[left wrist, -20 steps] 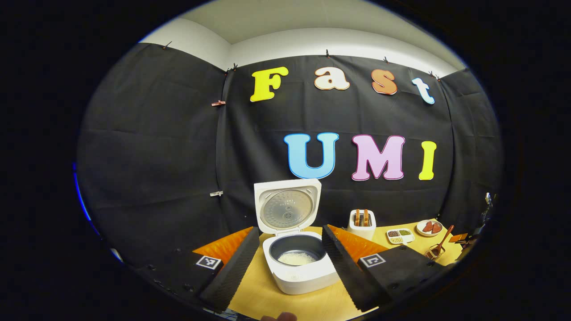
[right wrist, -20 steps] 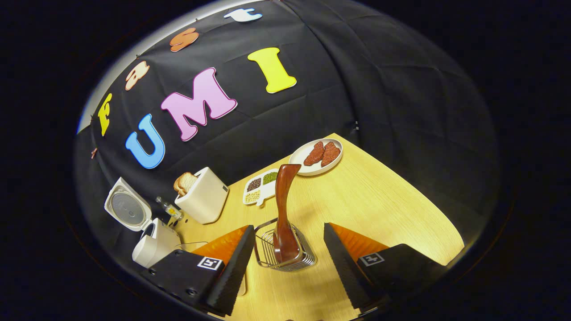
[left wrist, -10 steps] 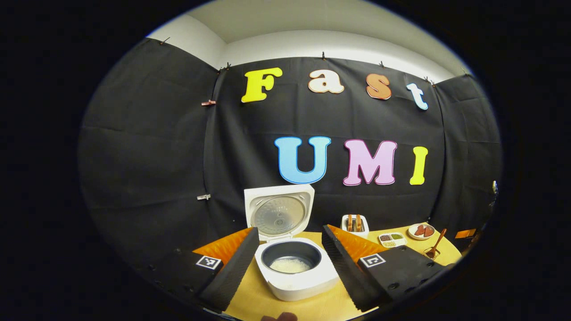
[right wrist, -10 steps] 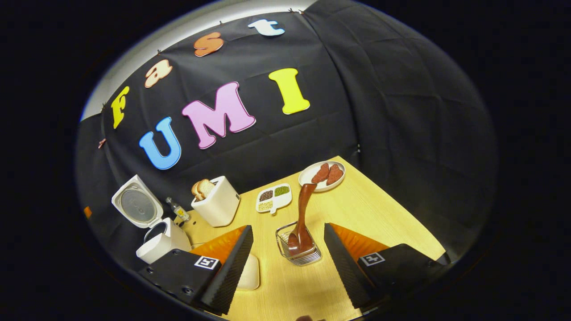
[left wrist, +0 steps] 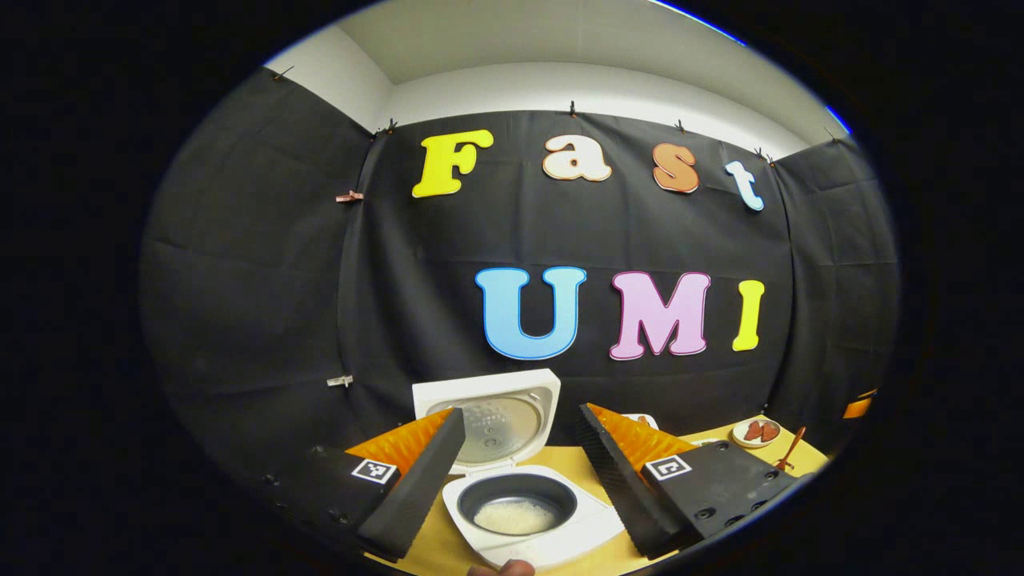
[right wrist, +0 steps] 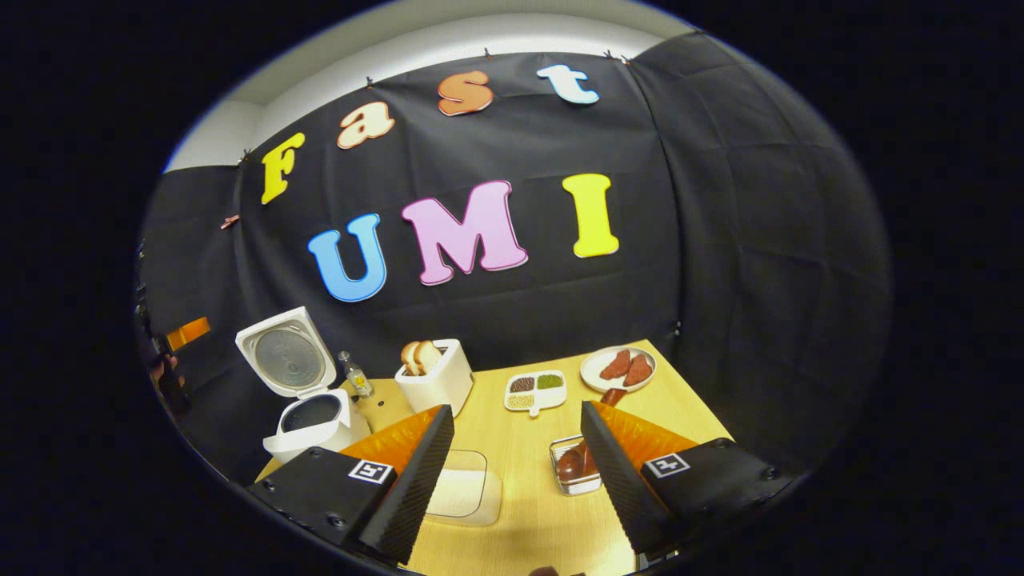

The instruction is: Close the left gripper, press the button to open the rice cooker; take a wooden spoon from the chopstick holder with the right hand, scoop a spoonful of rice and pour it into the rice cooker, then put the wooden spoon back into the chopstick holder.

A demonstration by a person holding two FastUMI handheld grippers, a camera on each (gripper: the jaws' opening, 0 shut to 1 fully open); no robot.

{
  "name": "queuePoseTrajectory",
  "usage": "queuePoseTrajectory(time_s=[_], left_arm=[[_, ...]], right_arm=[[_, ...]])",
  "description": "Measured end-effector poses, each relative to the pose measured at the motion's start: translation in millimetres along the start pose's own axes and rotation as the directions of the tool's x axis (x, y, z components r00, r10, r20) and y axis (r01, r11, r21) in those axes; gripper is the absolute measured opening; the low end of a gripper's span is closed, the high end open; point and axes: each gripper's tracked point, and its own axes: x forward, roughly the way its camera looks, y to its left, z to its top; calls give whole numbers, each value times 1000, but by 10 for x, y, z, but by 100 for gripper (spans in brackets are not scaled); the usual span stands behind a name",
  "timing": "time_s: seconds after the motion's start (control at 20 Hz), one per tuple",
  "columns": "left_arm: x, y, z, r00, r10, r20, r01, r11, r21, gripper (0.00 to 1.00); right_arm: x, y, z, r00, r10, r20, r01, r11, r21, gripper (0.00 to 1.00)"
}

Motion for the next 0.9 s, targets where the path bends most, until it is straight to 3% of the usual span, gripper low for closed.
queuePoseTrajectory(time_s=[0.3,0.6,0.9], left_arm=[[574,77,246,999,0,49,-1,1000,22,97],[1226,277,289,997,33,65,-32,999,-12,96],[2048,461,4,997,75,18,-75,997,-14,96]], right_arm=[[-24,435,83,999,36,13,-36,999,7,98],[-22,496,171,999,1,35,-2,1000,5,98],[-119,438,164,996,-71,49,72,997,-18,98]])
